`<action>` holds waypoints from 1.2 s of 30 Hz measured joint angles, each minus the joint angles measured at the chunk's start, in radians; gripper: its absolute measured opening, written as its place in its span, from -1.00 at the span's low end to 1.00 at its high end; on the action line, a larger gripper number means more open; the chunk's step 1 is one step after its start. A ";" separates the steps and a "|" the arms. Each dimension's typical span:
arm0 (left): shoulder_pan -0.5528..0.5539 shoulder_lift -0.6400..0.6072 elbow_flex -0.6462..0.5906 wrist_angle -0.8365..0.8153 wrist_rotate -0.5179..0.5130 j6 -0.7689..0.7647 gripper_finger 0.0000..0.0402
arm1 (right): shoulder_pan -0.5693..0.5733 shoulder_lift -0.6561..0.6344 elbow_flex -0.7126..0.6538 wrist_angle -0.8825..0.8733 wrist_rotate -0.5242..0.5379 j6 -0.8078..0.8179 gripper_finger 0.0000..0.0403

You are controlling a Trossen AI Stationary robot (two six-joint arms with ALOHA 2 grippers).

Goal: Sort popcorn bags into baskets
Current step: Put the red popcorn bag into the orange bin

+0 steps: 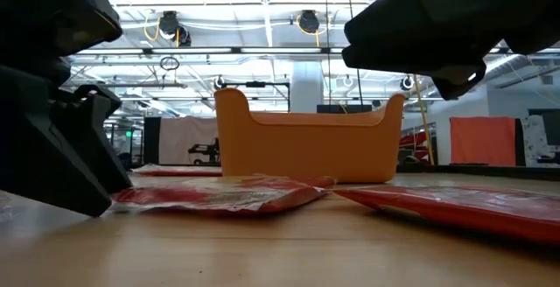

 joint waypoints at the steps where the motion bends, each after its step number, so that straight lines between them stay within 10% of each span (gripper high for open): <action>1: 0.009 0.000 -0.001 0.000 0.003 0.000 -0.26 | 0.000 0.000 0.000 0.000 0.001 0.000 -0.49; 12: 0.081 -0.002 -0.002 -0.026 0.012 0.073 -0.94 | 0.000 0.000 0.000 -0.001 0.003 -0.004 -0.49; 25: 0.082 -0.021 -0.005 0.118 -0.038 0.195 -0.99 | 0.001 0.052 0.007 -0.025 0.000 -0.019 -0.46; 36: 0.080 -0.147 -0.004 0.165 -0.077 0.262 -0.99 | -0.007 0.112 0.064 -0.023 0.118 -0.276 0.05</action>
